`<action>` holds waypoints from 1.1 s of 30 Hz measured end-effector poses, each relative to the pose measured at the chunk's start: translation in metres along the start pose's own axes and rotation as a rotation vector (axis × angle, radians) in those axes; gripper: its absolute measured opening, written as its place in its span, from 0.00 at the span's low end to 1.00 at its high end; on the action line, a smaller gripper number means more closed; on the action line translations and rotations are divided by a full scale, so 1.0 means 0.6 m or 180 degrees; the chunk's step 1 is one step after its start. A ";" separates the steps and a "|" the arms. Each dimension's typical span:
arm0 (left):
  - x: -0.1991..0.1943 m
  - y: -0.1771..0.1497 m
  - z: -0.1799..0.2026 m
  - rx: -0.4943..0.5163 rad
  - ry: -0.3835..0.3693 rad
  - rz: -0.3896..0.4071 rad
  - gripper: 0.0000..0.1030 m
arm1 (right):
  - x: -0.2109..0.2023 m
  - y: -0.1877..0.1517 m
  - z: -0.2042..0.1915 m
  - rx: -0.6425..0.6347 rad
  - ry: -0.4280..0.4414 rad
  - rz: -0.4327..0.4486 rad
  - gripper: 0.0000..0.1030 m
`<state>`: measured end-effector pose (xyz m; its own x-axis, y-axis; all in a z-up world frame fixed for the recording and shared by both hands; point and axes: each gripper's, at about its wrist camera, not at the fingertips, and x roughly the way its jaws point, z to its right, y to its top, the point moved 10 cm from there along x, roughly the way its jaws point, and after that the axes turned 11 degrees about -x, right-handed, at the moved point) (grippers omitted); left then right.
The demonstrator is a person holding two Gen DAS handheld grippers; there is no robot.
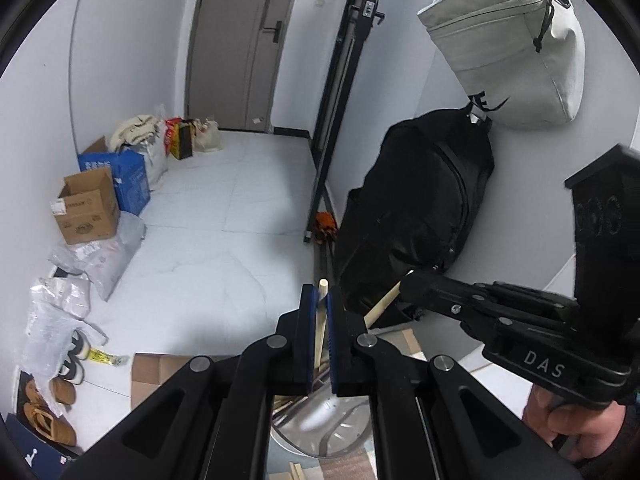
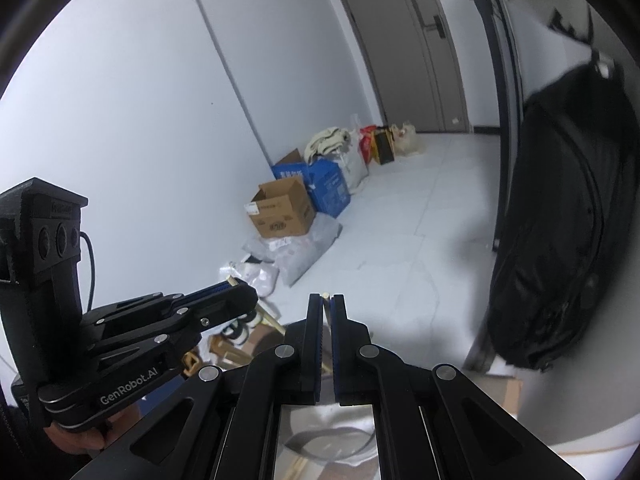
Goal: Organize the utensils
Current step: 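Open the left tool over the holder while the right tool releases its chopstick, then lower both open tools back toward the remaining chopsticks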
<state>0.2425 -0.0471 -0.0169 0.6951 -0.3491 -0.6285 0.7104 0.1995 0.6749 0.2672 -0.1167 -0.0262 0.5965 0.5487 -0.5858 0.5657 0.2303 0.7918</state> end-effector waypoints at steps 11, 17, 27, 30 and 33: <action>-0.032 -0.005 -0.011 -0.0194 -0.0035 -0.0138 0.17 | -0.043 -0.018 0.052 0.0731 0.0185 0.0229 0.26; -0.062 -0.018 -0.005 -0.0152 0.0040 0.0018 0.35 | -0.078 -0.025 0.049 0.0748 0.0132 0.0311 0.31; -0.112 -0.032 -0.016 -0.0113 0.0337 0.0247 0.60 | -0.136 -0.038 0.010 0.0620 0.0027 0.0448 0.55; -0.121 -0.044 -0.018 -0.0126 0.0356 0.0243 0.60 | -0.155 -0.047 -0.003 0.0596 -0.0001 0.0505 0.63; -0.138 -0.052 -0.007 -0.0107 0.0259 0.0299 0.60 | -0.169 -0.060 -0.011 0.0569 -0.0058 0.0536 0.68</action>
<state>0.1636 -0.0207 0.0126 0.7645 -0.2523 -0.5932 0.6440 0.2588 0.7199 0.1825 -0.1755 0.0061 0.7001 0.5524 -0.4524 0.5482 -0.0099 0.8363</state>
